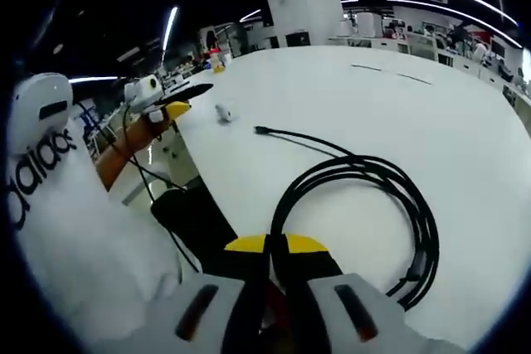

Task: Plug the desk Type‑C cable into the charger adapter.

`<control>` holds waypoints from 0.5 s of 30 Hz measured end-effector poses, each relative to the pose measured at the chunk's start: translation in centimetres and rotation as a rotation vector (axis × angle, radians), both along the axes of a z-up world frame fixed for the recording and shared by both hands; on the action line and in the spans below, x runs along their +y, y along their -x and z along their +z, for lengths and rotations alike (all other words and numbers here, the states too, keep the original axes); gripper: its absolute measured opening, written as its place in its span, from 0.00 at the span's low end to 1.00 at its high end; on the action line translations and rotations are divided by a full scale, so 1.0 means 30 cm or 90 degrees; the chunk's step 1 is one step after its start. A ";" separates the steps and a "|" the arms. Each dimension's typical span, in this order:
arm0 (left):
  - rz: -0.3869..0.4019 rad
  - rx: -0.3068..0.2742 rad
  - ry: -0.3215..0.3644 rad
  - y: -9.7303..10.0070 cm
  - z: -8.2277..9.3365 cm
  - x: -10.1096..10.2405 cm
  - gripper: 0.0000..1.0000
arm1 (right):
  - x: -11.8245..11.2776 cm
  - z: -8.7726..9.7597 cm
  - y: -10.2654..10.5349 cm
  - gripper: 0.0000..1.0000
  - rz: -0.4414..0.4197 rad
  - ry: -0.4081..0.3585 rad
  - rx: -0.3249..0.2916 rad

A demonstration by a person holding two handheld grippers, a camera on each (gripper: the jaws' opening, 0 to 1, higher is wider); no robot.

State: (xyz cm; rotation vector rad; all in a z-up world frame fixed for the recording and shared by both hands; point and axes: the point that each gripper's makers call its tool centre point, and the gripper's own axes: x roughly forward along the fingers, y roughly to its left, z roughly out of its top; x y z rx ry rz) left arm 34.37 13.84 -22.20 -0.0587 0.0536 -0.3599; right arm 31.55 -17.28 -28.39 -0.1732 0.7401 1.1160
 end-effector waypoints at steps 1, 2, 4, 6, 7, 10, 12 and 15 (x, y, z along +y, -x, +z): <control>0.000 0.000 0.000 0.000 0.000 0.000 1.00 | 0.002 0.000 0.002 0.04 -0.002 -0.003 0.003; 0.000 0.000 0.000 0.001 0.000 -0.001 1.00 | 0.004 -0.001 0.007 0.04 0.000 -0.005 0.004; -0.001 0.001 0.000 0.001 -0.001 -0.003 1.00 | 0.006 -0.004 0.010 0.04 0.001 -0.003 0.001; -0.002 0.003 -0.001 0.002 -0.005 -0.005 1.00 | 0.007 -0.007 0.011 0.04 0.004 -0.002 -0.004; -0.003 0.004 -0.001 0.003 -0.008 -0.005 1.00 | 0.007 -0.009 0.010 0.04 0.008 -0.001 -0.011; -0.004 0.004 -0.002 0.004 -0.010 -0.007 1.00 | 0.010 -0.011 0.013 0.04 0.011 -0.006 -0.012; -0.003 0.006 -0.003 0.005 -0.010 -0.006 1.00 | 0.010 -0.010 0.012 0.04 0.011 -0.007 -0.017; -0.002 0.005 -0.005 0.006 -0.010 -0.004 1.00 | 0.013 0.006 0.011 0.04 0.007 -0.023 -0.019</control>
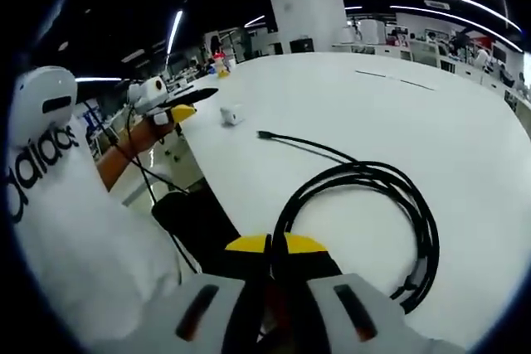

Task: Plug the desk Type‑C cable into the charger adapter.

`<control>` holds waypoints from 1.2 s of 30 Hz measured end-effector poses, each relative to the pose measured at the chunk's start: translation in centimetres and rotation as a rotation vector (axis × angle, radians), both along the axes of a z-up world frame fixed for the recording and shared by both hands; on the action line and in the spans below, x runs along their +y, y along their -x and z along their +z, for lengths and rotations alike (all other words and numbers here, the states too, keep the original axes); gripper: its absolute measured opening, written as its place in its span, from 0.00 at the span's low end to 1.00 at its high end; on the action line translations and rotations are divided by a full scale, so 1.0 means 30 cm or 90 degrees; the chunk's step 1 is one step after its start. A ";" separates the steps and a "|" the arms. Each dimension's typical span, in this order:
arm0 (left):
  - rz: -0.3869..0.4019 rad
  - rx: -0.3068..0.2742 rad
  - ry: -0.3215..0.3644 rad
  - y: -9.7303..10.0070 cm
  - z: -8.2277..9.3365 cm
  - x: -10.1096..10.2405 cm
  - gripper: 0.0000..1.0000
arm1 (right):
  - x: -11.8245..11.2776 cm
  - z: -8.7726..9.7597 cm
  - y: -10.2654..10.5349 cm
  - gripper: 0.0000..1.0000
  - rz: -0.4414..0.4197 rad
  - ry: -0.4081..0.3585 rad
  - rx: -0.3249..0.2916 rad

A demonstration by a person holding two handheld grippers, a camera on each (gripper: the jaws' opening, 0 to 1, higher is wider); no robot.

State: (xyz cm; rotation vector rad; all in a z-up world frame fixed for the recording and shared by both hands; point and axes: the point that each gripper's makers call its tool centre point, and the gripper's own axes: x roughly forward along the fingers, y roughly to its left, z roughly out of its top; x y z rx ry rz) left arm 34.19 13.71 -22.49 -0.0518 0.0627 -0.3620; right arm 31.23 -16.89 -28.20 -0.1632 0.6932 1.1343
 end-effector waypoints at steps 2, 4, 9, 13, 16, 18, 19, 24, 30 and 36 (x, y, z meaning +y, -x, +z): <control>0.000 -0.001 -0.002 0.000 0.001 -0.001 1.00 | -0.002 0.004 -0.002 0.04 0.000 0.000 -0.004; -0.002 0.000 -0.003 0.000 0.000 -0.003 1.00 | -0.001 0.017 -0.009 0.06 -0.002 -0.010 -0.013; -0.002 -0.004 -0.013 -0.002 0.001 -0.001 0.97 | 0.006 0.043 -0.037 0.14 -0.008 -0.032 -0.048; -0.014 -0.010 -0.017 0.000 0.000 -0.007 0.92 | 0.030 0.048 -0.053 0.16 0.009 -0.031 -0.091; -0.026 -0.014 -0.032 0.001 0.000 -0.012 0.87 | 0.060 0.052 -0.064 0.16 0.028 -0.029 -0.120; -0.038 -0.017 -0.046 0.000 0.000 -0.018 0.84 | 0.083 0.060 -0.071 0.16 0.039 -0.033 -0.136; -0.047 -0.018 -0.056 0.001 -0.002 -0.023 0.80 | 0.092 0.063 -0.073 0.16 0.043 -0.035 -0.143; -0.076 -0.013 -0.074 -0.005 -0.010 -0.035 0.70 | 0.154 0.062 -0.095 0.17 0.075 -0.033 -0.161; -0.115 -0.009 -0.114 -0.015 -0.031 -0.042 0.61 | 0.229 0.055 -0.117 0.17 0.121 -0.021 -0.169; -0.145 -0.030 -0.139 -0.033 -0.028 -0.038 0.48 | 0.271 0.056 -0.144 0.17 0.136 -0.014 -0.174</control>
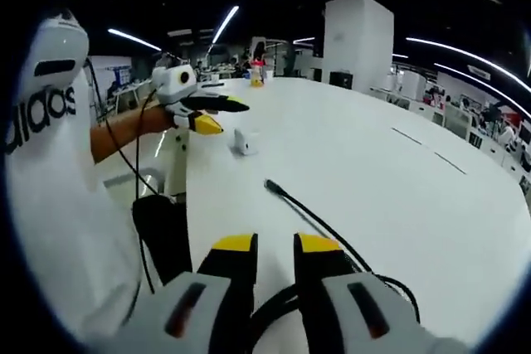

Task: Plug the desk Type‑C cable into the charger adapter.

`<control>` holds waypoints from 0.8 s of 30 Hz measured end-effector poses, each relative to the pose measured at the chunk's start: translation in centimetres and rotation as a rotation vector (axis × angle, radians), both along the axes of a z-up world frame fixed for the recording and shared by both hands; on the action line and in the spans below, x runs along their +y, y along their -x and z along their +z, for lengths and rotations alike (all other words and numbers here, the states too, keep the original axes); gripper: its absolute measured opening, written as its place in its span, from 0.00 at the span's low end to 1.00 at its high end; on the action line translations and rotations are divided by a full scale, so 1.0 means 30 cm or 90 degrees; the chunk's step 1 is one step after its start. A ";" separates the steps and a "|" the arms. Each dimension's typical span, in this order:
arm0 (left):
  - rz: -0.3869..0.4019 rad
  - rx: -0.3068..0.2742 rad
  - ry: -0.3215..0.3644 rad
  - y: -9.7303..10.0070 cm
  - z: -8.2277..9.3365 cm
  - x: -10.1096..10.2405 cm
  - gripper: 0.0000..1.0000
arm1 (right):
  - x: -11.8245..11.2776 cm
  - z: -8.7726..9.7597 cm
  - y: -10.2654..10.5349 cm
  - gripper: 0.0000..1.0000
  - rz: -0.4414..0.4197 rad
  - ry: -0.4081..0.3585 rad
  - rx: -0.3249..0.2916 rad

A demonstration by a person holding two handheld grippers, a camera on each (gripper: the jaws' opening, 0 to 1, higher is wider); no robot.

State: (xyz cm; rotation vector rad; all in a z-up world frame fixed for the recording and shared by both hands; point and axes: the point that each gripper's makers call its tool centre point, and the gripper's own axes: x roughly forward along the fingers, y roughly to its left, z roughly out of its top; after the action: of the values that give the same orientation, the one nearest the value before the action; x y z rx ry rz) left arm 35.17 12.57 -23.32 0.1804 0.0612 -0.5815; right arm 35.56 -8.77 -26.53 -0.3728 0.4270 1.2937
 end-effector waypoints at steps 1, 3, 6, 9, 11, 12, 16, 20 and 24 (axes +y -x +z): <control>-0.007 0.001 -0.008 -0.004 -0.004 -0.002 0.46 | 0.005 0.000 -0.005 0.17 0.001 -0.001 0.002; -0.027 0.006 -0.028 -0.012 -0.013 -0.010 0.44 | 0.018 -0.002 -0.015 0.17 0.006 0.003 0.001; -0.048 0.010 -0.048 -0.023 -0.021 -0.016 0.42 | 0.034 -0.001 -0.022 0.17 0.016 0.006 0.002; -0.075 0.003 -0.070 -0.026 -0.023 -0.025 0.37 | 0.047 -0.001 -0.024 0.16 0.027 0.010 -0.001; -0.075 0.003 -0.070 -0.027 -0.023 -0.025 0.35 | 0.048 -0.001 -0.024 0.16 0.028 0.010 -0.001; -0.076 0.003 -0.070 -0.027 -0.023 -0.025 0.35 | 0.049 -0.001 -0.024 0.16 0.028 0.011 -0.001; -0.129 0.036 -0.113 -0.037 -0.056 -0.040 0.34 | 0.081 -0.001 -0.037 0.16 0.050 0.019 -0.003; -0.168 0.057 -0.136 -0.045 -0.076 -0.046 0.31 | 0.113 -0.011 -0.032 0.14 0.073 0.027 -0.005; -0.203 0.076 -0.151 -0.051 -0.098 -0.047 0.30 | 0.131 -0.011 -0.038 0.15 0.086 0.027 -0.005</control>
State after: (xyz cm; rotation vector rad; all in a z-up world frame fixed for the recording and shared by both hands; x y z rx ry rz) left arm 36.72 11.15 -26.26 0.3908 0.2212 -0.9034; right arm 36.69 -4.85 -26.86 -0.4481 0.4295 1.4155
